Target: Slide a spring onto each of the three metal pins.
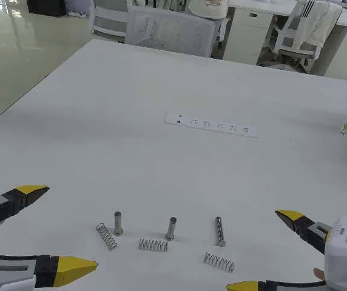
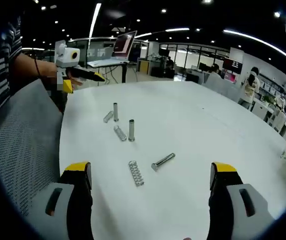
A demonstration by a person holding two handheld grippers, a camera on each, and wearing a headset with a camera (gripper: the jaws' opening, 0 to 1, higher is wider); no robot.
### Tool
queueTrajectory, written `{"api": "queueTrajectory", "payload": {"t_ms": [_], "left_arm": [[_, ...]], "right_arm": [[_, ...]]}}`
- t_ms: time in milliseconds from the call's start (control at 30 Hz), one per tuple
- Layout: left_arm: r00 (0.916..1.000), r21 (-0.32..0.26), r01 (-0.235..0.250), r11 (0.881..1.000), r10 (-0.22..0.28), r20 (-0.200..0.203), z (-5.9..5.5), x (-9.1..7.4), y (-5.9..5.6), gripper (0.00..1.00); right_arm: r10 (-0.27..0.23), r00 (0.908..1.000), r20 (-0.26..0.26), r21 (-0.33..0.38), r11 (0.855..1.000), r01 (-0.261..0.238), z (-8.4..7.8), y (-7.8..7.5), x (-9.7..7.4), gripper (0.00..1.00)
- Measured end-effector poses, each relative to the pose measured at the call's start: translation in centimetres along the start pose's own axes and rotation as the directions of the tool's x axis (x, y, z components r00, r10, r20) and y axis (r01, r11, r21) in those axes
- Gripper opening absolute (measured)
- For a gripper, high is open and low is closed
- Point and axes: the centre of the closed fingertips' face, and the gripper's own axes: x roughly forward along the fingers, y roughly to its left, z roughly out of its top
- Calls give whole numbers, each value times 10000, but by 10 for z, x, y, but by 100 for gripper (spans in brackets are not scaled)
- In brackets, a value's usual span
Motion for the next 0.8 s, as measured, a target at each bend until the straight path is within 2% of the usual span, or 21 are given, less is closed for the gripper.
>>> {"api": "queueTrajectory", "payload": {"t_ms": [467,800], "left_arm": [[10000,67,-18,10000,17,46,2,0,2,98],[9999,182,146,9997,-147,50,3,4,1,98]], "right_arm": [[42,10000,30,31,10000,-42,1,2,0,99],[45,9998,204,188,9998,-49,4,2,-1,99]]}}
